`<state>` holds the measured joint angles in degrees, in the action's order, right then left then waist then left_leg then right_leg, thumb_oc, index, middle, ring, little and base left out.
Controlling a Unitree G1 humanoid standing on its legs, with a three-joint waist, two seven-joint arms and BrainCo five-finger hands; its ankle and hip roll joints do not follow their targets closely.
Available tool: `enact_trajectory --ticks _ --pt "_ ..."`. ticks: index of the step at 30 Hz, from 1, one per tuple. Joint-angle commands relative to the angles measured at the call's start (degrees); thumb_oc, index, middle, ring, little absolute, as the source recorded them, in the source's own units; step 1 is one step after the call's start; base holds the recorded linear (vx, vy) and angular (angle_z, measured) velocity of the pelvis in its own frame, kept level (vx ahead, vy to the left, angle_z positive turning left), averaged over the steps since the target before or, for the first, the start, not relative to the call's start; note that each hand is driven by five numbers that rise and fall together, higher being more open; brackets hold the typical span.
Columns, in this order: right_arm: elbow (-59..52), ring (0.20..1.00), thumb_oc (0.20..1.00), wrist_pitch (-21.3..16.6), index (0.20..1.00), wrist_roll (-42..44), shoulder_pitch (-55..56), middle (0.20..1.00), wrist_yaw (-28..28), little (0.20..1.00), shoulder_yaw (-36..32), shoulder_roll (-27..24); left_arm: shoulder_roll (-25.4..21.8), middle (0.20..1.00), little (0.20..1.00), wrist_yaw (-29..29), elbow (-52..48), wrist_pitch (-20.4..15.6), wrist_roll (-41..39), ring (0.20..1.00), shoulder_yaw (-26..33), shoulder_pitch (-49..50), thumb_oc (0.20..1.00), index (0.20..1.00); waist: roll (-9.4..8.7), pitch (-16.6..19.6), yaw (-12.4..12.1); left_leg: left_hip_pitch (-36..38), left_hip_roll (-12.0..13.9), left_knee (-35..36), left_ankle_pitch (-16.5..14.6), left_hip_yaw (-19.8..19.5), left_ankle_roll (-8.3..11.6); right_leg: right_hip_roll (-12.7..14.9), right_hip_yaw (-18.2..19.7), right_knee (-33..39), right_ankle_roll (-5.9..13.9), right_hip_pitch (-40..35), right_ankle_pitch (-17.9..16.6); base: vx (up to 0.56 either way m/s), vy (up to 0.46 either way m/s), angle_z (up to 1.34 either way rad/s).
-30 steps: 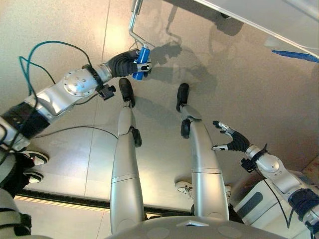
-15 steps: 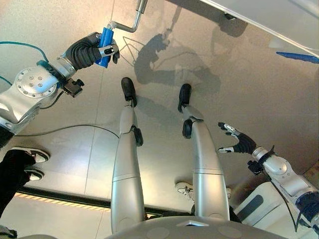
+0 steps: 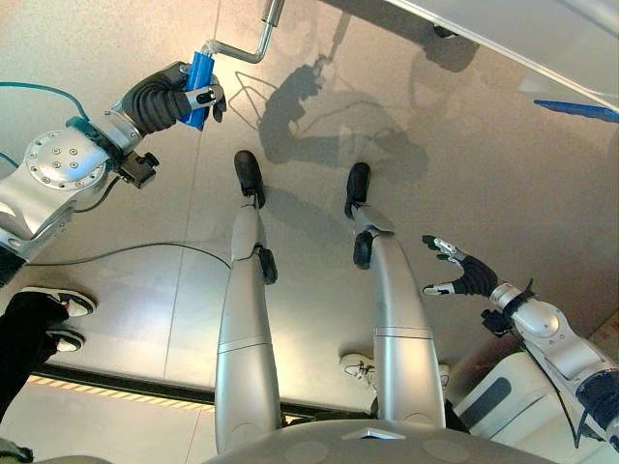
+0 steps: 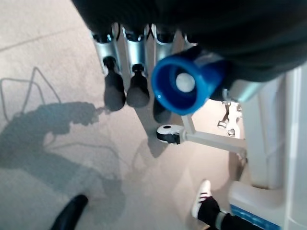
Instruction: Raise the hospital bed
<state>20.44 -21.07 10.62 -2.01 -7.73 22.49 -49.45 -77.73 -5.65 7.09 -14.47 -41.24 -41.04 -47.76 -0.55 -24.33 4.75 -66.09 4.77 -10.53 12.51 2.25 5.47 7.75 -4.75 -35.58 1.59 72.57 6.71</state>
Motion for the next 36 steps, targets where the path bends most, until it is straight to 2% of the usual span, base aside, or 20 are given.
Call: enact_trajectory --ticks 1,7,14,19,21,22,23,36 --pt "-0.89 1.0 1.0 -1.03 1.0 -1.76 5.22 1.0 -0.45 1.0 -0.25 -1.41 -0.89 0.2 0.2 2.57 1.84 -2.93 4.58 0.2 2.7 0.09 0.2 0.2 1.72 1.67 0.63 0.16 -0.23 -12.61 -14.0 -1.14 -2.2 -2.17 1.08 14.97 5.21 -4.78 -10.49 0.0 0.0 0.0" --pt "-1.4 1.0 1.0 -0.99 1.0 -1.57 5.38 1.0 -0.74 1.0 -0.29 -0.88 2.63 0.2 0.2 3.8 9.13 -2.07 7.04 0.2 0.88 -4.56 0.2 0.2 1.51 1.66 0.77 -0.27 -0.24 -13.18 -14.23 -1.22 -2.27 -2.38 1.2 14.49 5.19 -4.25 -10.36 0.0 0.0 0.0" --pt "-1.3 1.0 1.0 -0.77 1.0 -0.79 4.43 1.0 -0.97 1.0 0.61 -0.03 9.44 0.2 0.2 5.57 21.72 -0.11 10.9 0.2 0.31 -10.25 0.2 0.2 1.04 1.34 1.32 -0.9 -0.1 -13.82 -14.65 -1.06 -2.39 -2.51 1.39 14.24 5.19 -3.72 -10.26 0.0 0.0 0.0" --pt "-1.47 1.0 1.0 -0.73 1.0 -0.58 4.55 1.0 -0.95 1.0 0.68 0.0 12.32 0.2 0.2 6.4 24.86 0.16 11.19 0.2 -0.12 -12.68 0.2 0.2 0.9 1.24 1.5 -1.38 -0.16 -14.39 -15.0 -1.13 -2.49 -2.6 1.56 14.18 5.12 -3.44 -10.26 0.0 0.0 0.0" --pt "-1.52 1.0 1.0 -0.6 1.0 -0.31 4.22 1.0 -1.12 1.0 1.07 -0.07 15.22 0.2 0.2 7.0 28.45 0.88 13.33 0.2 -0.29 -14.16 0.2 0.2 0.64 1.11 1.74 -1.41 -0.18 -14.42 -15.15 -1.12 -2.54 -2.71 1.65 14.11 5.13 -3.15 -10.2 0.0 0.0 0.0" --pt "-1.52 1.0 1.0 -0.6 1.0 -0.31 4.23 1.0 -1.12 1.0 1.05 -0.05 15.23 0.2 0.2 7.0 28.47 0.88 13.32 0.2 -0.34 -14.21 0.2 0.2 0.64 1.11 1.72 -1.42 -0.18 -14.42 -15.15 -1.12 -2.54 -2.71 1.65 14.11 5.13 -3.15 -10.19 0.0 0.0 0.0" --pt "-1.01 1.0 1.0 -0.6 1.0 -0.03 3.36 1.0 -0.86 1.0 1.72 0.05 17.7 0.2 0.2 7.6 31.62 1.27 14.45 0.2 -0.34 -15.54 0.2 0.2 0.48 0.93 1.85 -1.54 -0.24 -14.79 -15.35 -1.02 -2.64 -2.82 1.77 13.87 5.05 -2.95 -10.07 0.0 0.0 0.0" --pt "-0.86 1.0 1.0 -0.57 1.0 1.13 1.21 1.0 -0.66 1.0 3.79 0.47 28.5 0.2 0.2 9.08 41.64 2.75 19.79 0.2 -1.79 -21.74 0.2 0.2 0.24 -0.04 2.53 -3.24 -0.23 -17.89 -16.88 -0.43 -3.03 -3.58 2.43 11.62 4.78 -0.91 -9.15 0.0 0.0 0.0"
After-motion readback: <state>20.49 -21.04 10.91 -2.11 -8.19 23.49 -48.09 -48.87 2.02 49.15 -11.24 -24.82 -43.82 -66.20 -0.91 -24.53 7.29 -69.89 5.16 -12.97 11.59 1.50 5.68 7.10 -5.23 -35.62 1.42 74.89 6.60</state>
